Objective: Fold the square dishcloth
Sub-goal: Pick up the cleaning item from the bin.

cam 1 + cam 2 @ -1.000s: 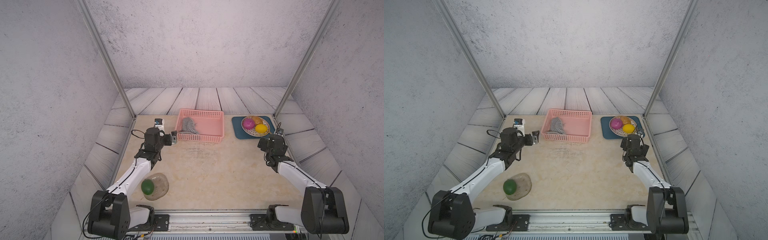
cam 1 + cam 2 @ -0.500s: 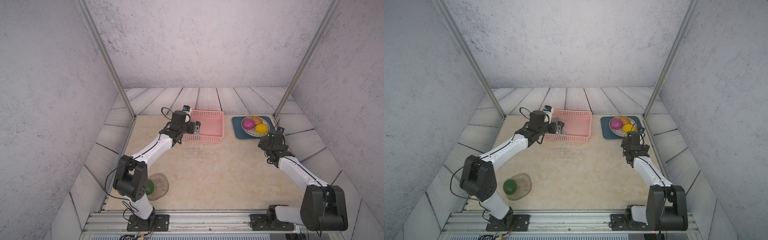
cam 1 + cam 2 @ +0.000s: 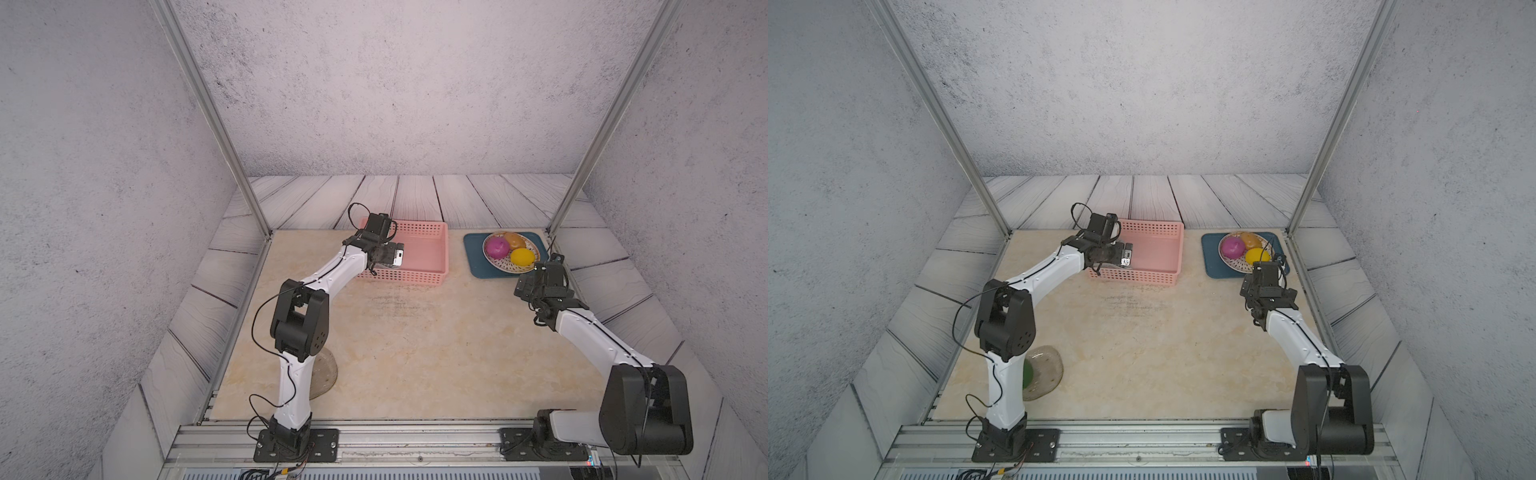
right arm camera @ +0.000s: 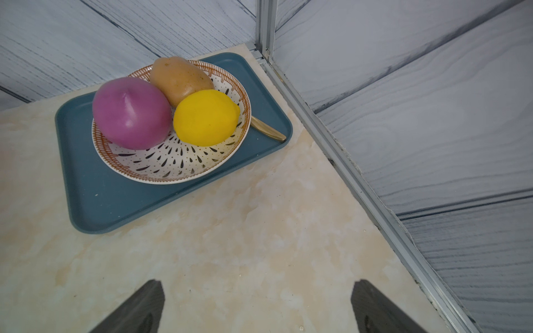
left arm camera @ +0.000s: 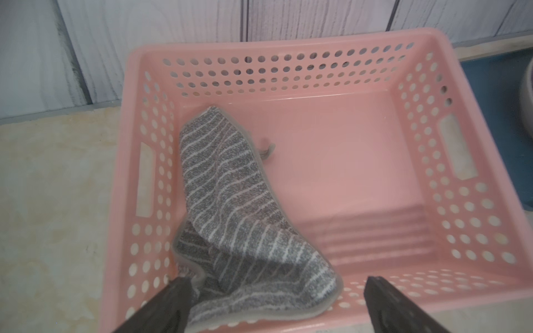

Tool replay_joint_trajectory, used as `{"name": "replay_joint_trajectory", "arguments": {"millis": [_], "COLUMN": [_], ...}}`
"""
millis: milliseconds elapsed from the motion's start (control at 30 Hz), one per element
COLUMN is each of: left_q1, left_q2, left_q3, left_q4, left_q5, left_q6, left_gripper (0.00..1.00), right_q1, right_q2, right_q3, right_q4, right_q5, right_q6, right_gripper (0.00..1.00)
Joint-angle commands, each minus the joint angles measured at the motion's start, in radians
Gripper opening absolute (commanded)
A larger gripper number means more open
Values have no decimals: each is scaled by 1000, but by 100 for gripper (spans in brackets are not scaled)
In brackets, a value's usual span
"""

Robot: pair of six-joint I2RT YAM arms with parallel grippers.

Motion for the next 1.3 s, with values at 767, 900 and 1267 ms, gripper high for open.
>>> {"name": "replay_joint_trajectory", "arguments": {"millis": [767, 900, 1267], "left_q1": [44, 54, 69], "left_q2": [440, 463, 436], "left_q3": [430, 450, 545], "left_q4": [-271, -260, -248], "left_q5": [-46, -5, 114], "left_q6": [38, 20, 7], "left_gripper": [78, 37, 0], "right_q1": [6, 6, 5], "right_q2": [-13, -15, -25], "right_q3": [-5, -8, -20], "right_q4": [-3, -1, 14], "right_q5": [-5, -6, -7], "right_q6": [13, 16, 17], "right_gripper": [99, 99, 99]}}
